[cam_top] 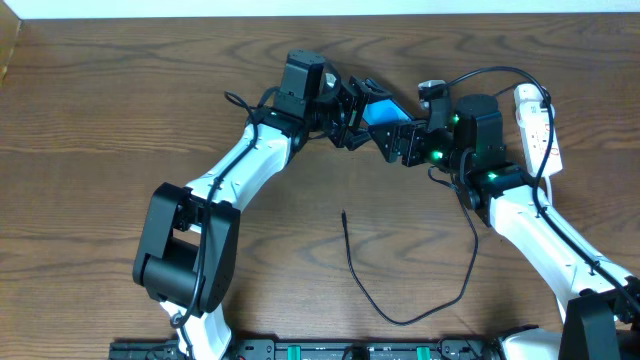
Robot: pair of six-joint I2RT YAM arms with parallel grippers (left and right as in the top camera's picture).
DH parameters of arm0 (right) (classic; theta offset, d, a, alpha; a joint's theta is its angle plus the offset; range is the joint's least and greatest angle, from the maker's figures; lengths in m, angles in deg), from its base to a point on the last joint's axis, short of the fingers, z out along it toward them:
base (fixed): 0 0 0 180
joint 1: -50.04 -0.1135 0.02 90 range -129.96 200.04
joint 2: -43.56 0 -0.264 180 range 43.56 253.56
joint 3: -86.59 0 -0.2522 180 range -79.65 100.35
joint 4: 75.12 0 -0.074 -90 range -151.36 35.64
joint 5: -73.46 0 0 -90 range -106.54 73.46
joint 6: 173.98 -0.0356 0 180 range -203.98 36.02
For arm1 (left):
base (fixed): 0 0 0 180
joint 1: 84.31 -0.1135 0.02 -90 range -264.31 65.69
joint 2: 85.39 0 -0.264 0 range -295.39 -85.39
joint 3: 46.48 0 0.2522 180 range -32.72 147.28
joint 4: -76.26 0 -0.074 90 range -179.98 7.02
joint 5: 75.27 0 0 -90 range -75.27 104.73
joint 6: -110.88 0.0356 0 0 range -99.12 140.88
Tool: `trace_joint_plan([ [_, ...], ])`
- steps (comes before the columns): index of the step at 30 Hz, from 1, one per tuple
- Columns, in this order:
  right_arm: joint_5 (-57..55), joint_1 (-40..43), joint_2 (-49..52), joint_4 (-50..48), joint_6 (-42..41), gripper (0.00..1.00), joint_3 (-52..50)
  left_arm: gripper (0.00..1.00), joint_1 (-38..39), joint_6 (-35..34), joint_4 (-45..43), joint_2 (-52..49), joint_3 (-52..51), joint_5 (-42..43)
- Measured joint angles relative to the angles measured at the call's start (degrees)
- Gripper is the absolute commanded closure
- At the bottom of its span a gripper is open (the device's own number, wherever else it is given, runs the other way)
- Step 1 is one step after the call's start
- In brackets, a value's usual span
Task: Plug charger to phone and switch on socket
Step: 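Close the right gripper on the phone's free side edge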
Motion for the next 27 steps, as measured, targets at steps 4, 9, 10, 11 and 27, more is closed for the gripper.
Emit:
trace_joint_plan([
  [4, -0.3, 0.0, 0.0, 0.0, 0.2, 0.42, 0.0, 0.93, 0.1, -1.4, 0.0, 0.0, 0.0, 0.0],
  [9, -0.5, 0.0, 0.0, 0.0, 0.2, 0.53, 0.0, 0.93, 0.2, -2.5, 0.0, 0.0, 0.0, 0.0],
  [10, -0.5, 0.0, 0.0, 0.0, 0.2, 0.54, 0.0, 0.93, 0.2, -2.5, 0.0, 0.0, 0.0, 0.0],
  [11, -0.5, 0.0, 0.0, 0.0, 0.2, 0.55, 0.0, 0.93, 0.2, -2.7, 0.0, 0.0, 0.0, 0.0],
  [27, -0.6, 0.0, 0.0, 0.0, 0.2, 0.67, 0.0, 0.93, 1.2, -2.7, 0.0, 0.0, 0.0, 0.0],
])
